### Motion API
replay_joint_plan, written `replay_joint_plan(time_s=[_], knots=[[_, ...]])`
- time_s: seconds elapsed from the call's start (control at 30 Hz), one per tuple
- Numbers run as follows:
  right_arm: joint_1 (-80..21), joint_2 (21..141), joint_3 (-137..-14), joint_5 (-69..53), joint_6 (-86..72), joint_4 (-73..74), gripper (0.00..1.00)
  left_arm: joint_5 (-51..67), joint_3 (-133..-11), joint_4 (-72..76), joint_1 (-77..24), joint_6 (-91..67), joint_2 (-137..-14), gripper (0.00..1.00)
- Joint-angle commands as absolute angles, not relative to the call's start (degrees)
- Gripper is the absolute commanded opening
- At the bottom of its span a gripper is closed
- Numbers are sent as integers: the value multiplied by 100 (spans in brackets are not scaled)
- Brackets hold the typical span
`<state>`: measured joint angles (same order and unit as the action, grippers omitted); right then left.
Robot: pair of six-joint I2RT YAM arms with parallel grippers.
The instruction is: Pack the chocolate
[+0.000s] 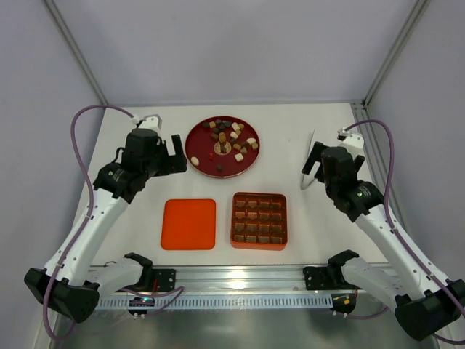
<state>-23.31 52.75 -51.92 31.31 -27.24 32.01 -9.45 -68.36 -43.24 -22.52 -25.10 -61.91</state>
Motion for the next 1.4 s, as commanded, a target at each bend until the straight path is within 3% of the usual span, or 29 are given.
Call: replay_joint_plan(time_s=[0.0, 0.2, 0.27, 0.43, 1.1, 1.37], knots=[[-2347, 5159, -5185, 3217, -2716, 3076, 100, -993, -7101, -4350, -2259, -2417, -6108, 100], [-2312, 5335, -5274, 3130, -2734, 3366, 100, -765, -7154, -4377, -2259, -2391, -6100, 100], [-2119, 5449, -5247, 2577, -2575, 3191, 100, -686, -7154, -4368, -2250, -2417, -6100, 100], [-581, 6562, -5404, 1327, -2443, 3154, 100, -387, -7076, -4307, -2259, -2592, -6108, 100], [-475, 10009, -7031, 1354, -2804, 2487, 100, -228, -7066, -4280, -2259, -2452, -6100, 100], [-439, 10590, -7154, 1266, -2874, 2382, 100, -272, -7031, -4298, -2250, -2426, -6152, 100]])
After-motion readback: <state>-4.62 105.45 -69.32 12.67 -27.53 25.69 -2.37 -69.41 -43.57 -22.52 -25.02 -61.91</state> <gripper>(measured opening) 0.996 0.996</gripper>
